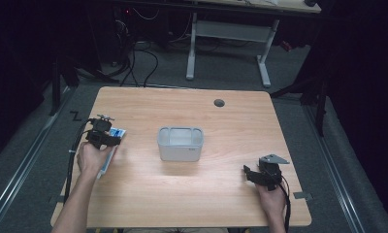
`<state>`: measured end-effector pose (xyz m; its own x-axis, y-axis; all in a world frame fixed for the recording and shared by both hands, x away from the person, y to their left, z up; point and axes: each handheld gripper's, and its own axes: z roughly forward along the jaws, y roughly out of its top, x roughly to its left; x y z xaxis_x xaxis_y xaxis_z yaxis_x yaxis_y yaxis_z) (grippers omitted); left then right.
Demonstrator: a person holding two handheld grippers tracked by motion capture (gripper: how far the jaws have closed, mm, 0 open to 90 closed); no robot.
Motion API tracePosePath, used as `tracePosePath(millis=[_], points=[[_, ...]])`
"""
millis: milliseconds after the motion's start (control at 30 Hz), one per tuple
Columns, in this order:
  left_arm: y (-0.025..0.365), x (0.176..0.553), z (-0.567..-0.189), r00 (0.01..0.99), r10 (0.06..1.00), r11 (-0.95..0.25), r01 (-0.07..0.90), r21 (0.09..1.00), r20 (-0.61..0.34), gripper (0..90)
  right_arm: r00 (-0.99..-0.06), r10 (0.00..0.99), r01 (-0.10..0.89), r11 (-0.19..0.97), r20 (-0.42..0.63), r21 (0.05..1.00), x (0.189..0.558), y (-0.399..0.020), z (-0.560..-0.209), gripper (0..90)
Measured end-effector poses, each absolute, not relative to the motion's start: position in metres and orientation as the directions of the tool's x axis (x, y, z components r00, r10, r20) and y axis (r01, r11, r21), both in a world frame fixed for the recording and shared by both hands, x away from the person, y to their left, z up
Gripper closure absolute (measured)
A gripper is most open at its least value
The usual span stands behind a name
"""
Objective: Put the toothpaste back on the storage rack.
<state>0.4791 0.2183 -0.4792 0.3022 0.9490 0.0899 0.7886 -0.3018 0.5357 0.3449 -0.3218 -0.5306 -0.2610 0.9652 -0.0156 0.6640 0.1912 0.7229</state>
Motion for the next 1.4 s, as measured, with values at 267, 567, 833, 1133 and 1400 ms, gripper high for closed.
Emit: tracePosePath(millis=[267, 567, 833, 1133, 1400], points=[[0.217, 0.486, -0.49, 0.293, 0.954, -0.287, 0.816, 0.503, 0.069, 43.6, -0.261, 0.965, 0.664, 0.191, -0.016, 0.723, 0.345, -0.322, -0.531, 30.3], [0.216, 0.49, -0.499, 0.3, 0.949, -0.307, 0.829, 0.467, 0.093, 47.0, -0.261, 0.965, 0.664, 0.192, -0.016, 0.723, 0.345, -0.322, -0.531, 30.3], [0.22, 0.492, -0.505, 0.287, 0.956, -0.285, 0.843, 0.456, 0.066, 50.0, -0.261, 0.965, 0.664, 0.191, -0.016, 0.723, 0.345, -0.322, -0.531, 30.2], [0.221, 0.492, -0.504, 0.282, 0.959, -0.267, 0.854, 0.446, 0.034, 57.3, -0.261, 0.965, 0.664, 0.192, -0.016, 0.723, 0.345, -0.322, -0.531, 30.3], [0.221, 0.492, -0.503, 0.275, 0.961, -0.255, 0.859, 0.444, 0.02, 61.2, -0.261, 0.965, 0.664, 0.192, -0.016, 0.723, 0.345, -0.322, -0.531, 30.3]])
